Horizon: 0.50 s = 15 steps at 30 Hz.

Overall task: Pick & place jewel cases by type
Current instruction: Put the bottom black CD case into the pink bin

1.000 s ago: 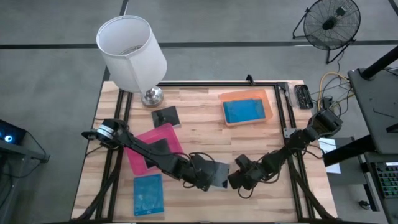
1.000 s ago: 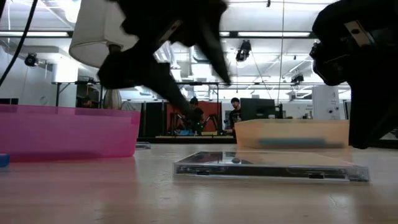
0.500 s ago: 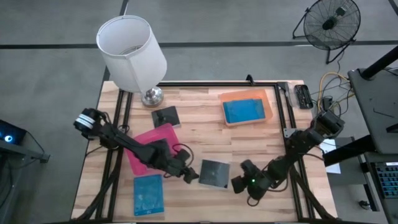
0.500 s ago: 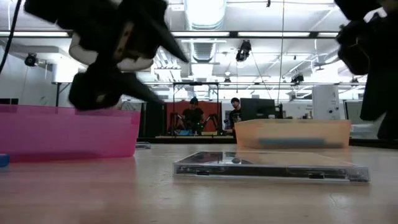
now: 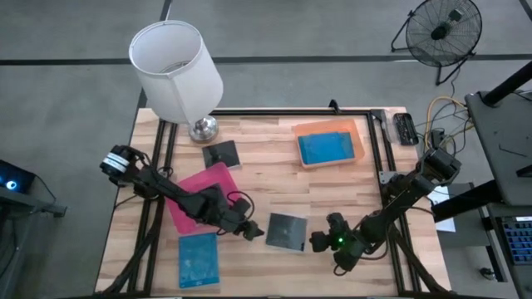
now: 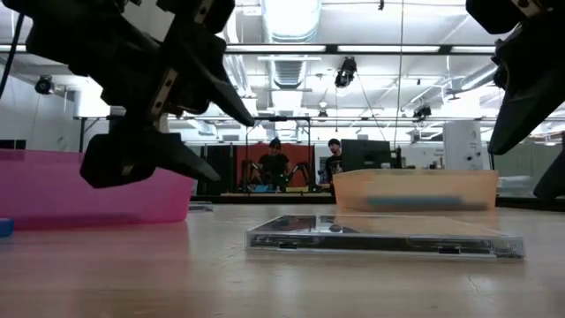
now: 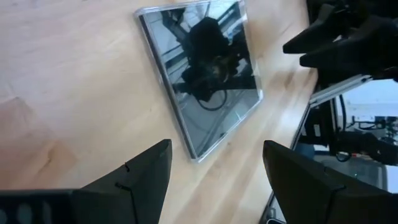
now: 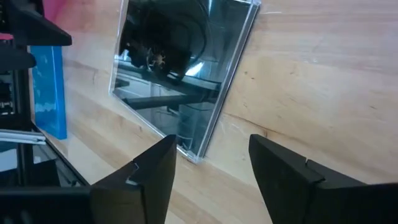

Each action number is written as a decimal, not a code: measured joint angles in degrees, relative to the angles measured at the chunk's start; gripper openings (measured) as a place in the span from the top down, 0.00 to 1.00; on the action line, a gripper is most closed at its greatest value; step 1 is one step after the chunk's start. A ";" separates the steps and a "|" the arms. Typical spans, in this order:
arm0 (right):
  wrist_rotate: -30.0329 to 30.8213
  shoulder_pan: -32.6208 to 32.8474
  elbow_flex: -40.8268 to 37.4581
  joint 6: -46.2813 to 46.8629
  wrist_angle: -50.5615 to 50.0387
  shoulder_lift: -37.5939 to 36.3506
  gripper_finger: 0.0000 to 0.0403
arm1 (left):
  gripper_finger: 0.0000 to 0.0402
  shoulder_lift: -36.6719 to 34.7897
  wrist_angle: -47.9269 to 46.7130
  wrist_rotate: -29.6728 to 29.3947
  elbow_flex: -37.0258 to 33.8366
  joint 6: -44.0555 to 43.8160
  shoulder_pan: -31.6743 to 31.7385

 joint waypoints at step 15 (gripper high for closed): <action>-0.04 -0.22 0.12 -0.08 0.17 0.00 0.54 | 0.41 7.20 4.62 0.42 5.83 -12.59 -0.13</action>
